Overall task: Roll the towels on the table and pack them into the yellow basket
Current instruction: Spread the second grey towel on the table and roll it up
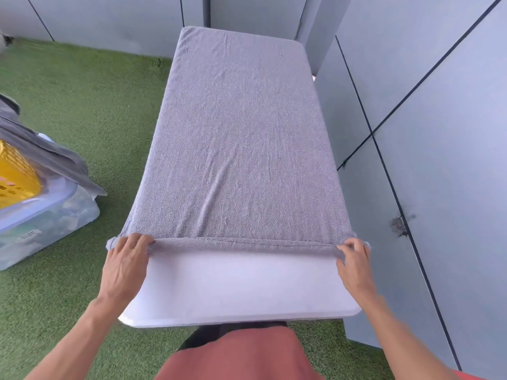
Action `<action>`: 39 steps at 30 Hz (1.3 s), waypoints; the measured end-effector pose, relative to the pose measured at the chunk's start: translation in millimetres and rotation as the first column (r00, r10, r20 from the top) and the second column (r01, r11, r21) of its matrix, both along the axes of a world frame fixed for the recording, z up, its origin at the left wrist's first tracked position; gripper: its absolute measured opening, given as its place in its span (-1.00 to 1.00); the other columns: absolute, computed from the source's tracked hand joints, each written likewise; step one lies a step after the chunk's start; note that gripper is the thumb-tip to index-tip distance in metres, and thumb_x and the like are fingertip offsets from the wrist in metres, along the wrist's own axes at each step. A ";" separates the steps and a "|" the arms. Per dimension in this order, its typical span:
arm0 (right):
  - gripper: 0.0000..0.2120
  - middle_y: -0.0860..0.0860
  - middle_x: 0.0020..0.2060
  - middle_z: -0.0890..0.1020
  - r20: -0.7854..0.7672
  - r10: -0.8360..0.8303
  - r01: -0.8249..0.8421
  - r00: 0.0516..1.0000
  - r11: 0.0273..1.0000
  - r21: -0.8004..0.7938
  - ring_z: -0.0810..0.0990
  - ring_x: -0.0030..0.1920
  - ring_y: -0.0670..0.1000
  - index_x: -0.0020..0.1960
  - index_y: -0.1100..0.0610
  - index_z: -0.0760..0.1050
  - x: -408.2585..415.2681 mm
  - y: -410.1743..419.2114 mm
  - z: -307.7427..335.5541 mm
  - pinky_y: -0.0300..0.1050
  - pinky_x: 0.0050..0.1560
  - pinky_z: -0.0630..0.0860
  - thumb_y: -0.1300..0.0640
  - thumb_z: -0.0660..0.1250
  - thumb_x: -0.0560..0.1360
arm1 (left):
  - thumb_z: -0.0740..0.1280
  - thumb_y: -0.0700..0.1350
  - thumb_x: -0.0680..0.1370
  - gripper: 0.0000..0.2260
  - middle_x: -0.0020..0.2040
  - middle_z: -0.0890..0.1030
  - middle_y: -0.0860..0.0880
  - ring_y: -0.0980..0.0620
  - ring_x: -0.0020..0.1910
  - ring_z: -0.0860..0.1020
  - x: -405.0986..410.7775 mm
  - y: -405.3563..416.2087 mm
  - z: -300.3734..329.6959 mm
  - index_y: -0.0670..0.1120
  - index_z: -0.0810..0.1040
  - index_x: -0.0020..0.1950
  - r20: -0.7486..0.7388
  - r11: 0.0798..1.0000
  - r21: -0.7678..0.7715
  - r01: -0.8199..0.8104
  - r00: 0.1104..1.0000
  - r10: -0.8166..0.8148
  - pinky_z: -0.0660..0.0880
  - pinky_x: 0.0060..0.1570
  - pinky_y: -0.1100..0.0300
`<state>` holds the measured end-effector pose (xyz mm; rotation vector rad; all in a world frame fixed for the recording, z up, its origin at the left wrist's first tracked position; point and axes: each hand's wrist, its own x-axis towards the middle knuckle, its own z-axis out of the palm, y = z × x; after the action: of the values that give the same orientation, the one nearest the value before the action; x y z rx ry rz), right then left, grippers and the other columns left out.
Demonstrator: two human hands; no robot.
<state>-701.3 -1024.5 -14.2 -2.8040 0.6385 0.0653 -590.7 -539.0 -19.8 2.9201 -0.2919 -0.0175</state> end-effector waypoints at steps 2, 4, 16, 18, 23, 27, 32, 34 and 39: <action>-0.73 0.15 0.01 0.52 -0.027 -0.009 0.008 1.000 1.000 -0.013 0.37 0.11 0.24 0.05 0.34 0.60 6.6 -2.9 -2.7 0.04 0.22 0.37 0.50 0.34 0.38 | 0.43 -0.30 0.42 -0.71 -0.01 0.55 -0.07 -0.18 -0.01 0.46 5.5 0.9 -0.3 -0.11 0.53 0.10 -0.003 1.000 0.022 0.007 1.000 -0.007 0.43 -0.13 -0.08; -0.74 0.17 0.00 0.56 -0.056 -0.004 0.003 0.998 1.000 -0.016 0.41 0.10 0.24 0.07 0.34 0.60 7.8 -6.7 -1.5 0.09 0.23 0.38 0.48 0.30 0.42 | 0.39 -0.33 0.44 -0.73 -0.02 0.58 -0.06 -0.18 -0.02 0.47 8.5 2.8 -1.1 -0.11 0.56 0.10 -0.011 1.000 0.028 0.001 1.000 -0.001 0.44 -0.13 -0.09; -0.80 0.00 -0.18 0.58 -0.126 -0.040 0.080 0.991 0.941 0.328 0.57 -0.07 0.08 0.00 0.08 0.52 21.4 -22.1 28.8 -0.15 -0.08 0.37 0.34 0.35 0.48 | 0.36 -0.17 0.51 -0.86 -0.05 0.63 -0.02 -0.08 -0.04 0.56 40.2 24.8 4.3 0.05 0.56 -0.01 -0.519 0.942 -0.217 -0.255 0.848 0.110 0.47 -0.01 0.05; -0.82 0.03 -0.13 0.53 0.003 -0.059 0.057 0.998 0.978 0.200 0.52 -0.01 0.10 -0.06 0.09 0.54 17.0 -13.4 19.1 -0.05 0.03 0.44 0.35 0.35 0.46 | 0.39 -0.22 0.48 -0.86 -0.10 0.58 -0.01 -0.11 -0.07 0.55 41.7 18.6 5.1 0.02 0.54 -0.08 -0.472 0.905 -0.281 -0.319 0.867 0.159 0.44 -0.07 0.04; -0.90 0.01 -0.09 0.51 0.097 0.037 -0.020 0.995 0.985 -0.173 0.41 -0.05 0.10 -0.07 0.09 0.63 1.0 3.7 6.8 0.06 0.07 0.43 0.22 0.45 0.42 | 0.43 -0.32 0.43 -0.86 -0.07 0.51 -0.11 -0.18 -0.10 0.38 16.0 4.1 4.3 -0.11 0.63 -0.10 -0.001 0.990 -0.067 -0.121 0.993 0.121 0.40 -0.12 -0.07; -0.61 0.05 0.04 0.48 -0.001 0.142 -0.140 0.990 0.978 -0.157 0.37 0.08 0.16 0.17 0.20 0.58 -10.5 -2.9 -0.8 0.10 0.17 0.46 0.21 0.50 0.35 | 0.45 -0.36 0.35 -0.71 0.04 0.52 -0.16 -0.22 0.00 0.42 -6.4 -1.8 -4.9 -0.18 0.57 0.04 0.114 1.000 -0.010 0.007 0.993 -0.006 0.45 -0.11 -0.11; -0.55 0.11 0.08 0.49 0.017 0.142 -0.139 0.990 0.981 -0.134 0.27 0.12 0.11 0.20 0.28 0.55 -5.8 2.8 -0.1 0.14 0.20 0.45 0.38 0.47 0.32 | 0.41 -0.44 0.35 -0.60 0.10 0.50 -0.21 -0.25 0.11 0.43 -5.6 -1.6 -16.1 -0.25 0.47 0.15 0.070 0.999 -0.041 0.037 0.997 -0.034 0.46 0.09 -0.11; -0.59 0.13 0.08 0.51 0.009 0.128 -0.126 0.992 0.985 -0.116 0.27 0.12 0.09 0.19 0.29 0.54 -1.5 4.6 1.6 0.12 0.22 0.44 0.39 0.45 0.35 | 0.37 -0.45 0.36 -0.68 0.01 0.52 -0.18 -0.23 0.03 0.44 2.2 -2.4 -12.4 -0.22 0.48 0.06 0.044 0.999 -0.036 0.009 0.999 -0.007 0.47 0.00 -0.10; -0.62 0.11 0.10 0.55 -0.041 0.104 -0.106 0.994 0.994 -0.031 0.43 0.18 0.16 0.20 0.24 0.53 7.5 0.3 6.5 -0.06 0.27 0.27 0.40 0.37 0.40 | 0.31 -0.48 0.39 -0.77 -0.13 0.55 -0.15 -0.22 -0.04 0.49 7.6 -1.2 -1.8 -0.21 0.52 -0.06 -0.045 0.998 0.020 -0.055 0.997 0.056 0.47 -0.22 -0.07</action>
<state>-693.9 -1024.2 -7.7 -2.8735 0.5051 0.1313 -583.1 -540.2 -21.6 2.9402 -0.2046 -0.0781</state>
